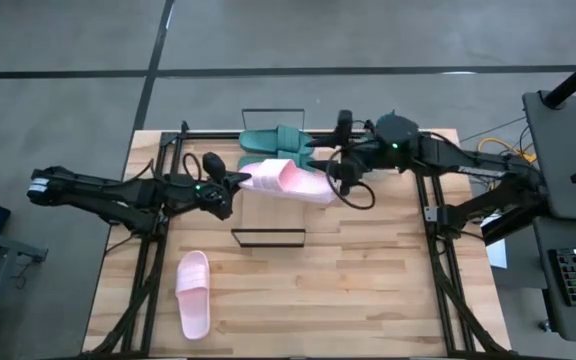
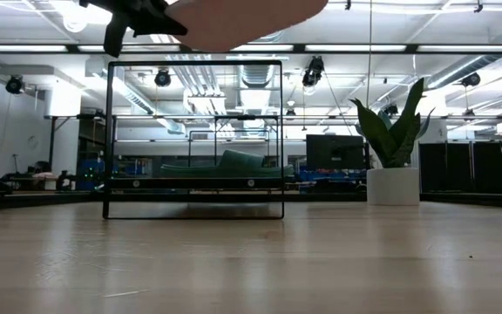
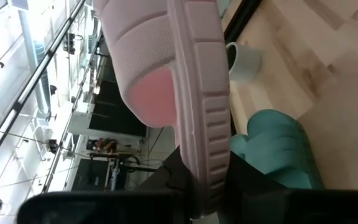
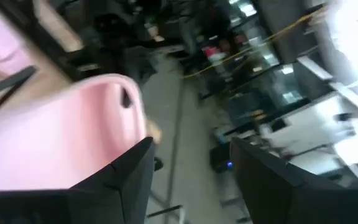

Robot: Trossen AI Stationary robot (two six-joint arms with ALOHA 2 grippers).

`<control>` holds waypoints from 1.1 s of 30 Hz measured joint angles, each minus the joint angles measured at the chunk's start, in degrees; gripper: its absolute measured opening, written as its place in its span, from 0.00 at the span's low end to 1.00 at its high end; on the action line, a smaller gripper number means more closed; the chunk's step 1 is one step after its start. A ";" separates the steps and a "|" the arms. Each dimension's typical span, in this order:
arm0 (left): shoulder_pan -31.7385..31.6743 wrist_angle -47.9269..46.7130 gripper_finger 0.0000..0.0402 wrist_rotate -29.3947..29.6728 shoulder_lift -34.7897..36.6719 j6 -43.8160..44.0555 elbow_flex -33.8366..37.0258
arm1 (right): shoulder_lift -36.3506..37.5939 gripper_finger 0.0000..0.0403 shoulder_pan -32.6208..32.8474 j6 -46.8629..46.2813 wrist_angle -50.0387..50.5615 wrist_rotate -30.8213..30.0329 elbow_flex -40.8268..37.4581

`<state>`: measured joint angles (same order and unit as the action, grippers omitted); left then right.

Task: Pick and place slides into the shelf
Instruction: Put the top pink slides on the shelf

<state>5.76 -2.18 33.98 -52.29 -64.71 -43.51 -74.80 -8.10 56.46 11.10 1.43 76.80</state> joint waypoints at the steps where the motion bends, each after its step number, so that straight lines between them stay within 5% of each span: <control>1: 0.00 0.14 0.04 0.02 -0.49 -0.02 -0.21 | -1.74 0.50 0.01 -0.01 3.56 0.08 3.06; 10: 0.00 0.38 0.04 -0.04 -0.99 -0.02 -1.27 | -17.65 0.50 0.01 -2.75 32.31 6.08 27.99; 24: 0.02 0.53 0.04 -0.35 0.03 -0.02 -1.33 | -27.58 0.48 -0.04 -1.97 32.91 5.99 38.09; 33: 0.04 -0.74 0.10 -0.52 1.00 5.77 -1.33 | -27.62 0.06 0.20 7.59 31.68 7.34 35.14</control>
<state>5.80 -2.92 33.45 -51.29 -58.94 -44.84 -102.42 -7.90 64.05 42.77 8.78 111.94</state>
